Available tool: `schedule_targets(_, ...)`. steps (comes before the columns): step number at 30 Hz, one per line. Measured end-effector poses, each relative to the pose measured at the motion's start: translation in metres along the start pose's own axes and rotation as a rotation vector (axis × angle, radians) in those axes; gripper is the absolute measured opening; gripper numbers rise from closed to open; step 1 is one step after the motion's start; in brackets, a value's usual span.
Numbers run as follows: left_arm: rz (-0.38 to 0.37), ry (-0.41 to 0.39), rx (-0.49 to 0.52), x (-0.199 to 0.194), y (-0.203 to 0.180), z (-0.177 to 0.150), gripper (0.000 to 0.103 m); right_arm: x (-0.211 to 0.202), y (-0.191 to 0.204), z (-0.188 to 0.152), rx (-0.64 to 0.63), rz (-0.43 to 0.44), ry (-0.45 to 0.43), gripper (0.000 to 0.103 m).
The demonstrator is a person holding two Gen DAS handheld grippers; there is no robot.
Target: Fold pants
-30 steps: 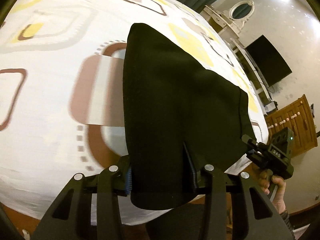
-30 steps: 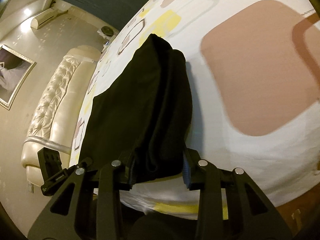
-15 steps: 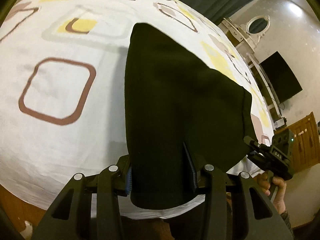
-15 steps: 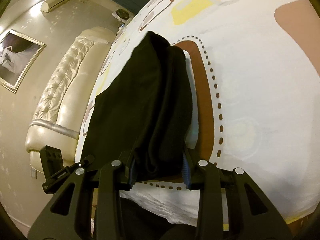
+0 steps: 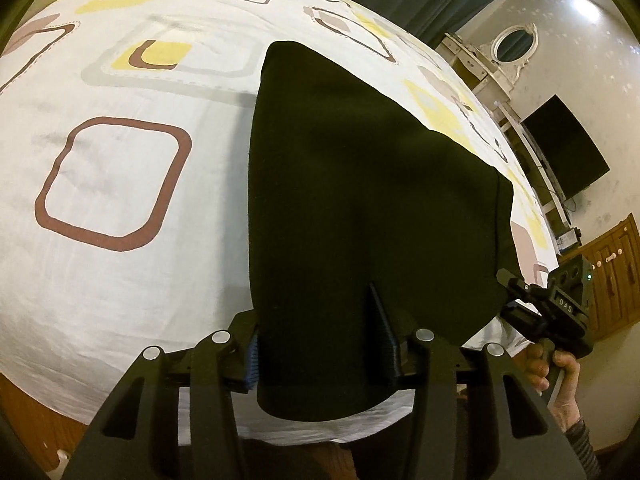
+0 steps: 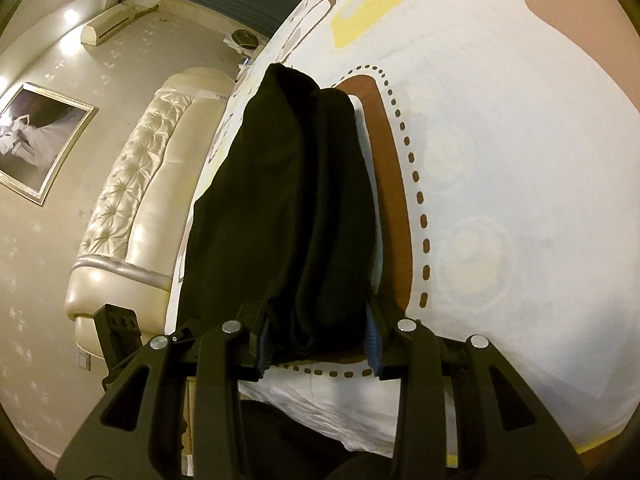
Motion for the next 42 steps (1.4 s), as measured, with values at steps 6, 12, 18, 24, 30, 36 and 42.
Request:
schedule_targets(6,0.0,0.0,0.0,0.0,0.0,0.0,0.048,-0.003,-0.004,0.0,-0.004,0.006,-0.005,0.035)
schedule_targets(12,0.001,0.0,0.0,0.0,0.002,0.0,0.049,-0.004,-0.004,0.001,-0.004,0.011,-0.004,0.035)
schedule_targets(18,0.004,-0.016,0.011,-0.006,0.004,0.002,0.067,-0.005,-0.003,0.0,-0.008,0.003,0.015,0.043)
schedule_targets(24,-0.133,-0.067,0.011,-0.031,0.012,0.013,0.083,-0.02,-0.002,0.019,-0.062,-0.037,0.019,0.064)
schedule_targets(30,-0.238,-0.044,-0.08,-0.006,0.029,0.05,0.084,-0.001,-0.007,0.06,-0.005,0.014,0.012,0.072)
schedule_targets(36,-0.241,-0.014,-0.046,0.027,0.017,0.088,0.084,0.034,-0.004,0.099,0.015,0.035,0.02,0.074)
schedule_targets(42,-0.268,0.022,-0.072,0.047,0.011,0.101,0.084,0.053,-0.001,0.115,0.011,0.057,0.058,0.069)
Point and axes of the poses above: each gripper's, at about its wrist camera, not at the fingertips, and x roughly the way its jaws point, y to its left, z to its top, the point moved 9 cm from there along x, roughly the way its jaws point, and after that the axes turned 4 degrees about y, right-handed, at the moved point
